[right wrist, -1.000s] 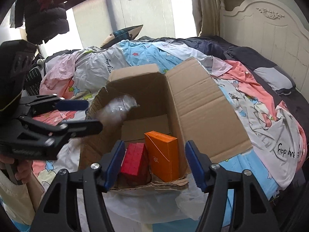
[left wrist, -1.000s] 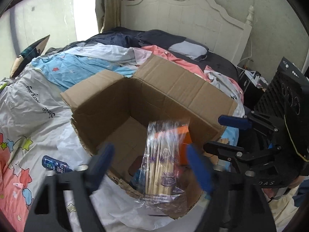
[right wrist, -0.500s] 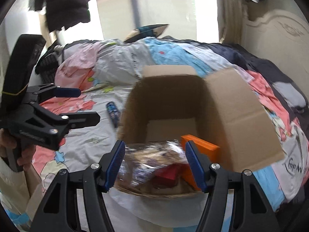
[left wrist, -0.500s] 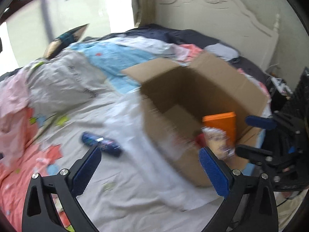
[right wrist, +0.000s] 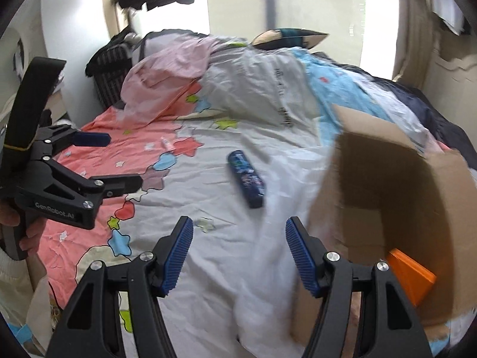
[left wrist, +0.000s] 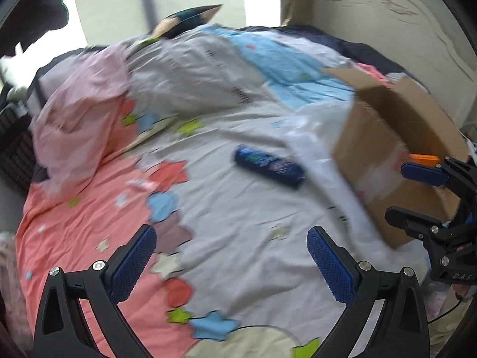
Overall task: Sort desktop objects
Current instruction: 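Move both open tools back over the bed, then grasp the pink cream tube with the left tool while the right tool reaches the CLEAR bottle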
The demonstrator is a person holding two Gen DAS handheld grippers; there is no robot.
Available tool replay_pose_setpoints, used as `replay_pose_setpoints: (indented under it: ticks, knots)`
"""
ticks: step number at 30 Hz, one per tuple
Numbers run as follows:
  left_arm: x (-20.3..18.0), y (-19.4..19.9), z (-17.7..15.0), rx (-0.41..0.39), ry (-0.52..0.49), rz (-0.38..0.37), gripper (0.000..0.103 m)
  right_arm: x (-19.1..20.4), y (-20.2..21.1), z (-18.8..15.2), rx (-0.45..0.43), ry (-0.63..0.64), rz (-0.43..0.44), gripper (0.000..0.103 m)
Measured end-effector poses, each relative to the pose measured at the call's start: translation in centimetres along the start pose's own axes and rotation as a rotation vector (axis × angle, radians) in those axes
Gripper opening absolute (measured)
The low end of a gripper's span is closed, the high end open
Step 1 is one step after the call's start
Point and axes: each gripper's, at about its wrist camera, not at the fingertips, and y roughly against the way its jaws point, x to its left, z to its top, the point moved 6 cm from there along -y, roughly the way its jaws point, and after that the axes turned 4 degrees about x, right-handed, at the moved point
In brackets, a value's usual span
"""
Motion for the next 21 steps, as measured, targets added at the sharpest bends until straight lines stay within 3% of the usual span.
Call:
replay_pose_setpoints:
  ticks: [7, 15, 21]
  knots:
    - [6.1, -3.5, -0.9, 0.072, 0.111, 0.017, 0.103, 1.6, -5.3, 2.8, 0.075, 0.036, -0.066, 0.061]
    - [9.3, -6.9, -0.9, 0.113, 0.153, -0.006, 0.103, 0.4, -12.2, 4.6, 0.170, 0.003, -0.113, 0.062]
    - [12.2, -10.2, 0.6, 0.143, 0.263, -0.043, 0.103, -0.4, -15.9, 5.9, 0.199, -0.018, -0.121, 0.062]
